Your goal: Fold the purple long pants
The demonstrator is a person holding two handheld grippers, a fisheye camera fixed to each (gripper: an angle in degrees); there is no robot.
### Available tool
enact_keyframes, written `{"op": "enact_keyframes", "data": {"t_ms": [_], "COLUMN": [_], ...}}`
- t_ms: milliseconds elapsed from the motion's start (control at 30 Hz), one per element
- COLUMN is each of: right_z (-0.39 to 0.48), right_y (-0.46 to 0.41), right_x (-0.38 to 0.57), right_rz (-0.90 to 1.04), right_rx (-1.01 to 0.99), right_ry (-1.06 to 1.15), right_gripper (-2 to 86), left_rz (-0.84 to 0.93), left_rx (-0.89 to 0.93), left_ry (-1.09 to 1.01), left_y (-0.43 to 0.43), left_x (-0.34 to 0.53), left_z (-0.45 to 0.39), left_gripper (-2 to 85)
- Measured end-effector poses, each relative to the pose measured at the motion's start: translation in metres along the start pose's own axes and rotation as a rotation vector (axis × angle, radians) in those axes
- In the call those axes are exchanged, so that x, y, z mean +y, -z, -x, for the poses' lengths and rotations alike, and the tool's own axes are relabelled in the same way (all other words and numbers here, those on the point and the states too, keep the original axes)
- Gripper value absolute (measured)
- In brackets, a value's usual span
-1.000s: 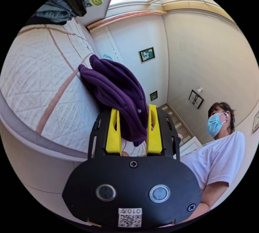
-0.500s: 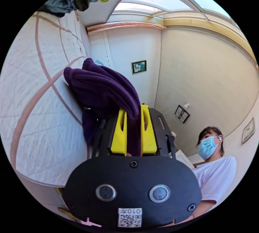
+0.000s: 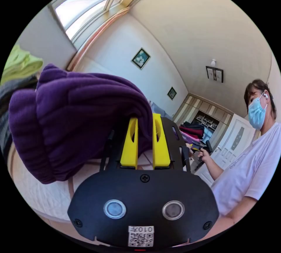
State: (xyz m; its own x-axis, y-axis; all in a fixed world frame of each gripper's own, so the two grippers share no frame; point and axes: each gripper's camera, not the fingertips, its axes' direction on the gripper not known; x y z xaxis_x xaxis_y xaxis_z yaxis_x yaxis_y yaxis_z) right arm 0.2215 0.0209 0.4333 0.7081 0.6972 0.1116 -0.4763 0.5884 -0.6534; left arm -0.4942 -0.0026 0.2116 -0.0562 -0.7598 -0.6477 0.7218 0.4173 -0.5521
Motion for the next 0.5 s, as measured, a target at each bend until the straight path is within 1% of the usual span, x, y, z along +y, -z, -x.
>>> {"op": "enact_keyframes", "data": {"t_ms": [33, 67, 100, 133, 167, 267, 333, 400, 500], "right_z": [-0.027, -0.039, -0.060, -0.071, -0.074, -0.071, -0.066, -0.061, -0.057], "right_y": [-0.018, -0.024, -0.030, -0.033, -0.033, -0.025, -0.016, -0.012, -0.012], "right_x": [0.018, 0.027, 0.044, 0.056, 0.059, 0.060, 0.056, 0.054, 0.055], "right_rz": [0.049, 0.055, 0.053, 0.054, 0.056, 0.076, 0.079, 0.086, 0.086], "right_rx": [-0.057, -0.114, -0.222, -0.262, -0.258, -0.236, -0.231, -0.226, -0.213], "right_ry": [-0.079, -0.118, -0.188, -0.223, -0.230, -0.203, -0.193, -0.189, -0.197], "right_gripper": [6.1, 6.2, 6.2, 6.2, 6.2, 6.2, 6.2, 6.2, 6.3], "left_rz": [0.015, -0.036, -0.123, -0.160, -0.203, -0.216, -0.285, -0.193, -0.150], "left_rx": [0.013, 0.083, 0.201, 0.243, 0.266, 0.149, 0.095, 0.031, 0.025], "left_ry": [0.072, 0.206, 0.308, 0.344, 0.403, 0.441, 0.415, 0.459, 0.526], "left_y": [-0.003, -0.001, 0.004, 0.007, 0.012, 0.031, 0.050, 0.051, 0.037], "left_x": [0.012, 0.042, 0.070, 0.081, 0.098, 0.100, 0.089, 0.070, 0.063], "left_z": [0.013, 0.035, 0.052, 0.057, 0.065, 0.060, 0.050, 0.048, 0.057], "left_gripper": [11.4, 11.4, 11.6, 11.7, 12.0, 13.3, 14.3, 14.9, 14.1]}}
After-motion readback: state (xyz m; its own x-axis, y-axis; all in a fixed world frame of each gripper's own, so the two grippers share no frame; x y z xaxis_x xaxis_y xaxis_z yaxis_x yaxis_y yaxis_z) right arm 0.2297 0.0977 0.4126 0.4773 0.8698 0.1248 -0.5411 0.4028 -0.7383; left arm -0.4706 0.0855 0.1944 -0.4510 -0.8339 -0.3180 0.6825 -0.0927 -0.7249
